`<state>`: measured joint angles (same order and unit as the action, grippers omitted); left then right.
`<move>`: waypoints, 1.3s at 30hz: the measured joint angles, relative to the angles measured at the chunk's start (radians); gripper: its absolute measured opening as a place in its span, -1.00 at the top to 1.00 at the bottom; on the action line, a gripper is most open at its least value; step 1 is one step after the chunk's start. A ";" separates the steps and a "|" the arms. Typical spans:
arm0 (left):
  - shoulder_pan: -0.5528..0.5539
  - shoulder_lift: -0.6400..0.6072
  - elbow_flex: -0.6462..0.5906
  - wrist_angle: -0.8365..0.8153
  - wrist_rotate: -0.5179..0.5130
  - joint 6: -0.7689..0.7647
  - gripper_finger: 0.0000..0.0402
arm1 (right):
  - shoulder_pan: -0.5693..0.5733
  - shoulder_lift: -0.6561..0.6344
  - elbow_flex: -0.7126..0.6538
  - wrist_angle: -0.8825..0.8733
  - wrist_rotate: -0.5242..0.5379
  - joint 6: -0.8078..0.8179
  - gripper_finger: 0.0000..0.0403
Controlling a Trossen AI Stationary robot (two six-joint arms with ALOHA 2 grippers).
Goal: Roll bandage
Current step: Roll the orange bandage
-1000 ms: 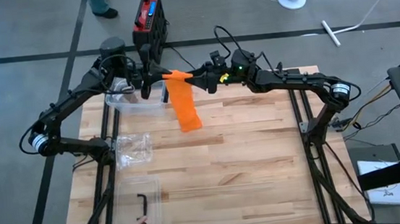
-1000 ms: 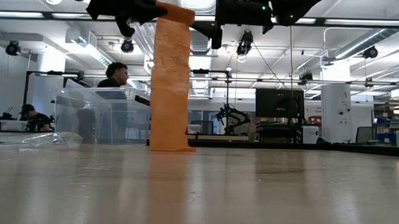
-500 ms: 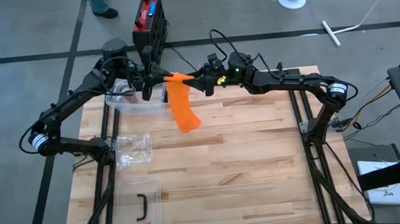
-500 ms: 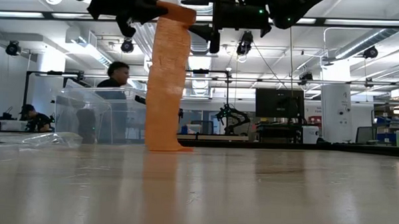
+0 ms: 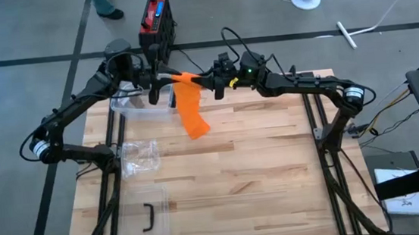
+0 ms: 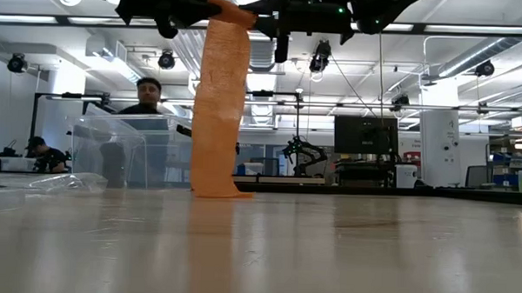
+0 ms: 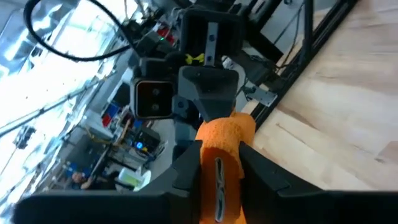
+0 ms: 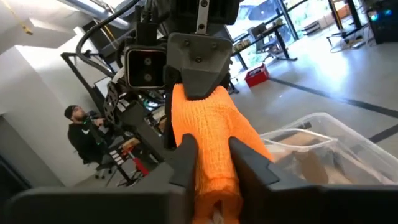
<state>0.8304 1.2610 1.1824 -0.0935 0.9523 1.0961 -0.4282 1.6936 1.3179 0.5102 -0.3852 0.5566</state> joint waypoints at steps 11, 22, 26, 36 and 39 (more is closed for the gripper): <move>-0.001 0.000 -0.006 0.008 -0.045 0.035 0.75 | -0.002 0.000 0.000 -0.010 -0.030 0.071 0.25; -0.001 0.000 -0.006 0.015 -0.060 0.029 0.75 | 0.004 0.000 -0.001 -0.010 -0.005 0.030 -0.22; -0.003 0.000 -0.006 0.016 -0.044 0.001 0.75 | 0.003 0.000 -0.001 -0.013 0.012 0.004 0.16; 0.002 -0.030 -0.007 0.030 -0.078 -0.353 0.39 | 0.004 -0.021 -0.002 -0.025 0.052 -0.133 0.82; 0.006 -0.043 -0.007 0.056 -0.166 -0.554 0.18 | 0.003 -0.043 -0.002 -0.064 0.091 -0.177 0.81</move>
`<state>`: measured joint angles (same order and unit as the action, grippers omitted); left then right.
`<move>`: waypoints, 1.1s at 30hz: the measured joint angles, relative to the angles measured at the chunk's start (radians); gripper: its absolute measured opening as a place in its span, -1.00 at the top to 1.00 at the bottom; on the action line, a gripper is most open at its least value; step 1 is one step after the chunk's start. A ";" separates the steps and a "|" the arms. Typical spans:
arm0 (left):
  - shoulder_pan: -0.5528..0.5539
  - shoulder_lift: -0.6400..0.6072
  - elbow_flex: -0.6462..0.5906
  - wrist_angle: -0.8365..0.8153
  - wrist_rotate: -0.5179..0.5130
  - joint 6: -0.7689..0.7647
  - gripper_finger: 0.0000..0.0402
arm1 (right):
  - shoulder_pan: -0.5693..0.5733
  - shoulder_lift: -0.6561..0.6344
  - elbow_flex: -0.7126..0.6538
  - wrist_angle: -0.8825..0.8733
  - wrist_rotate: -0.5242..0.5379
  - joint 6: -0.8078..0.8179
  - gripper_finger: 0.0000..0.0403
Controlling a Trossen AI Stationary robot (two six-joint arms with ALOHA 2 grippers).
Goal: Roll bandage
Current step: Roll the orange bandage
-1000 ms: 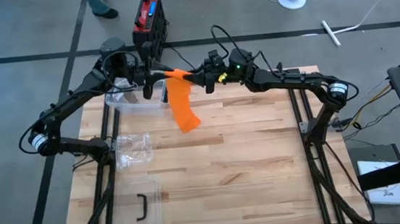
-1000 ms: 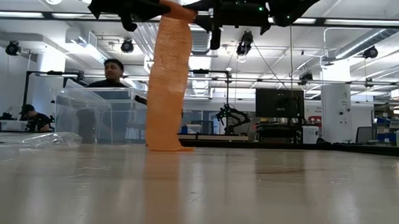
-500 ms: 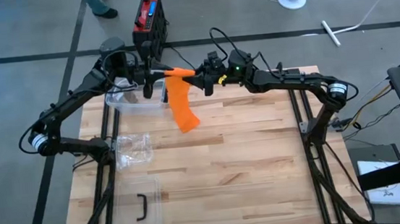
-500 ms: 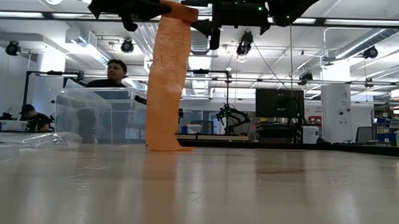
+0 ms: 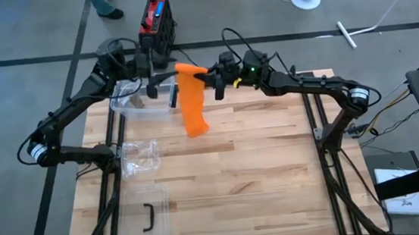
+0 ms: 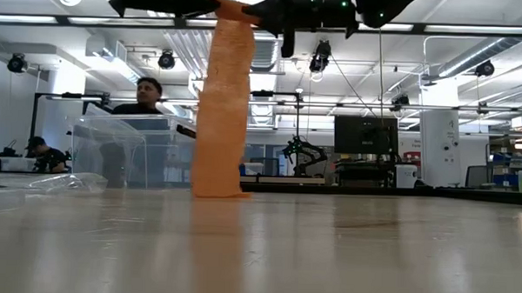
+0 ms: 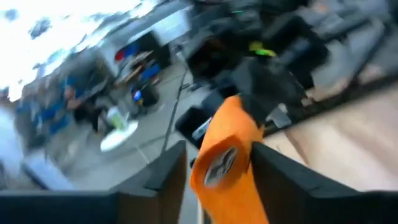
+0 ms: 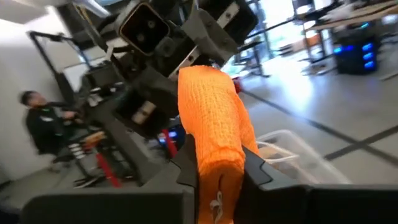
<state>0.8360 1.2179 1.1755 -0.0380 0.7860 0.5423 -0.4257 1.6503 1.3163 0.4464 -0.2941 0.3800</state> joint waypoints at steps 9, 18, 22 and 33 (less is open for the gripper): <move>-0.017 0.088 -0.034 0.153 -0.001 -0.312 -0.43 | -0.001 -0.021 -0.002 -0.080 0.028 -0.107 0.76; -0.019 0.176 -0.026 0.255 0.222 -0.493 -0.50 | 0.002 -0.045 -0.002 -0.131 -0.054 -0.196 0.74; -0.029 0.191 -0.026 0.294 0.246 -0.604 -0.24 | 0.002 -0.053 -0.002 -0.149 -0.043 -0.221 0.76; -0.051 0.218 -0.026 0.296 0.221 -0.712 0.86 | 0.001 -0.056 -0.002 -0.198 0.007 -0.206 0.49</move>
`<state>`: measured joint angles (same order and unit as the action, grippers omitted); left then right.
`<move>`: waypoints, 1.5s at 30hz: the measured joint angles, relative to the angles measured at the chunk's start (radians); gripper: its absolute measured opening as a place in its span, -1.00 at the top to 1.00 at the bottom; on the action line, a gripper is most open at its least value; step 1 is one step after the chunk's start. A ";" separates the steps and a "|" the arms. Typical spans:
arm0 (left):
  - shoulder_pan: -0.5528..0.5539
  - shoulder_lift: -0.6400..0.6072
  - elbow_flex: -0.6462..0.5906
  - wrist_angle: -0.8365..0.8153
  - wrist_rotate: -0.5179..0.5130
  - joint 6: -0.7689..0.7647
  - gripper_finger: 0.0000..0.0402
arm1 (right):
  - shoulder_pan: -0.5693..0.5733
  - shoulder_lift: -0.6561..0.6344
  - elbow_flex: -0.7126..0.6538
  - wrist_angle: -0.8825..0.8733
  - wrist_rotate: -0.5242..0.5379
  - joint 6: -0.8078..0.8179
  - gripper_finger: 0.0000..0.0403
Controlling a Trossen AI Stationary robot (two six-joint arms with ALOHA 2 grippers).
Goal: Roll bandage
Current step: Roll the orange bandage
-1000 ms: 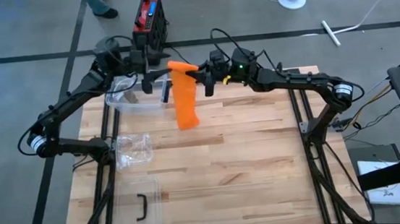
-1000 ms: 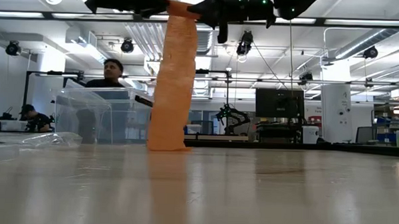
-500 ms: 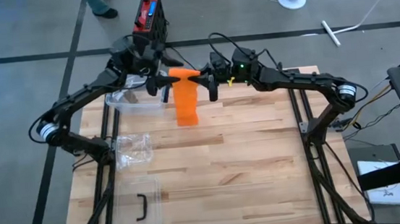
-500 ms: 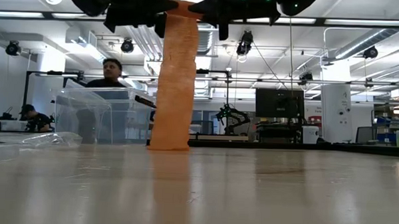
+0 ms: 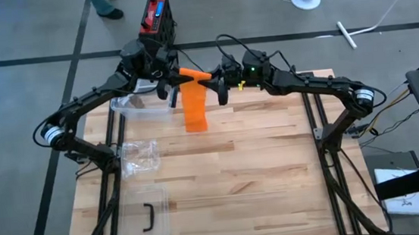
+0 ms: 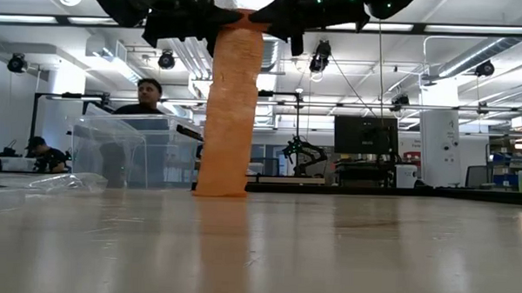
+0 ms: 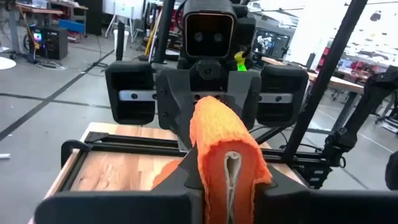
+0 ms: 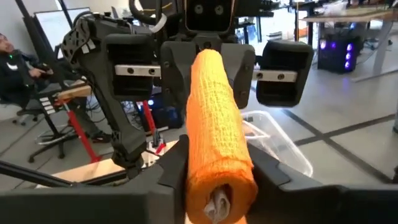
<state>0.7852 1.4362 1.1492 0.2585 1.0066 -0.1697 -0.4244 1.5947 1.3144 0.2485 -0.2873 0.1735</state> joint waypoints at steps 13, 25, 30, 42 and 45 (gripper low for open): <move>-0.026 -0.011 0.000 0.004 0.067 0.198 0.82 | -0.015 -0.065 0.000 -0.022 -0.058 0.114 -0.52; -0.066 -0.064 0.000 0.022 -0.007 0.660 0.81 | -0.040 -0.076 0.000 -0.027 -0.103 0.240 -0.69; -0.082 -0.065 0.000 0.022 -0.069 0.792 0.81 | -0.055 -0.074 0.000 -0.022 -0.153 0.309 -0.69; -0.107 -0.061 0.000 0.033 -0.087 0.817 0.80 | -0.054 -0.073 0.000 0.005 -0.202 0.344 -0.69; -0.108 -0.060 0.000 0.037 -0.136 0.841 0.80 | -0.052 -0.072 0.000 0.010 -0.210 0.383 -0.69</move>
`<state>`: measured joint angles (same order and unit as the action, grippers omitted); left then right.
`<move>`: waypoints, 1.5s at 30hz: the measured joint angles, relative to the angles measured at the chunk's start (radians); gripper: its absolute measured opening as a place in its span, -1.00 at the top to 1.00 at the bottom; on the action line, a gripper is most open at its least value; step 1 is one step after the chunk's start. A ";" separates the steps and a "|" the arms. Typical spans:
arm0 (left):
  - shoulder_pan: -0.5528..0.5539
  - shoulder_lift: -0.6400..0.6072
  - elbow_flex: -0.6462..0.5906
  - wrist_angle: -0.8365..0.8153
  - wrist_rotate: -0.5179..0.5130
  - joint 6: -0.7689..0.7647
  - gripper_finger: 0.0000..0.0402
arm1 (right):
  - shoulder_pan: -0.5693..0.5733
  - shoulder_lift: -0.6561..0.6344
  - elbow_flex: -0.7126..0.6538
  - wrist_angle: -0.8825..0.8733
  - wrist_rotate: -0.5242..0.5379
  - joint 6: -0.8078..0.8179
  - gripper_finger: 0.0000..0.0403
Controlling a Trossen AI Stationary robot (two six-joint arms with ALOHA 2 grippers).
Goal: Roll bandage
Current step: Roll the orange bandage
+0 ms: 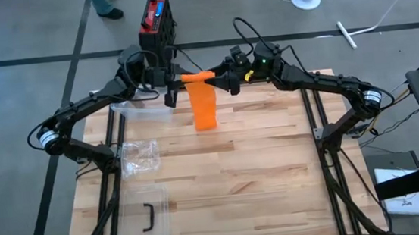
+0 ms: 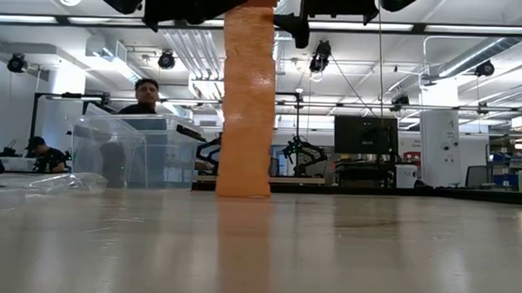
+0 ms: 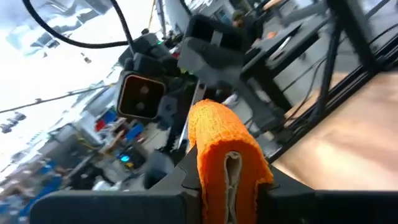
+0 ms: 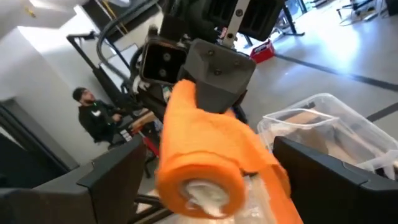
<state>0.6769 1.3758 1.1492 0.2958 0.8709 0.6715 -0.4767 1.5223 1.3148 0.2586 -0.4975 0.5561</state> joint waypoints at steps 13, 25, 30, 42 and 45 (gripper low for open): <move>0.000 0.000 0.000 -0.012 -0.025 0.105 0.80 | 0.016 0.000 0.000 0.013 0.000 0.048 -0.68; 0.000 0.001 0.000 -0.026 -0.024 0.106 0.80 | 0.023 0.000 0.000 0.010 0.030 0.035 -0.32; 0.000 0.000 0.000 -0.026 -0.024 0.106 0.80 | 0.023 0.000 0.000 -0.004 0.058 0.017 -0.04; 0.018 -0.041 0.002 0.007 -0.027 0.021 0.80 | 0.023 -0.003 0.000 -0.060 0.049 -0.092 -0.13; 0.019 -0.042 0.002 -0.004 -0.027 -0.011 0.80 | 0.023 -0.010 0.000 -0.044 0.050 -0.129 -0.34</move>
<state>0.6956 1.3342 1.1512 0.2920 0.8444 0.6609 -0.4538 1.5119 1.3144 0.2142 -0.4475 0.4267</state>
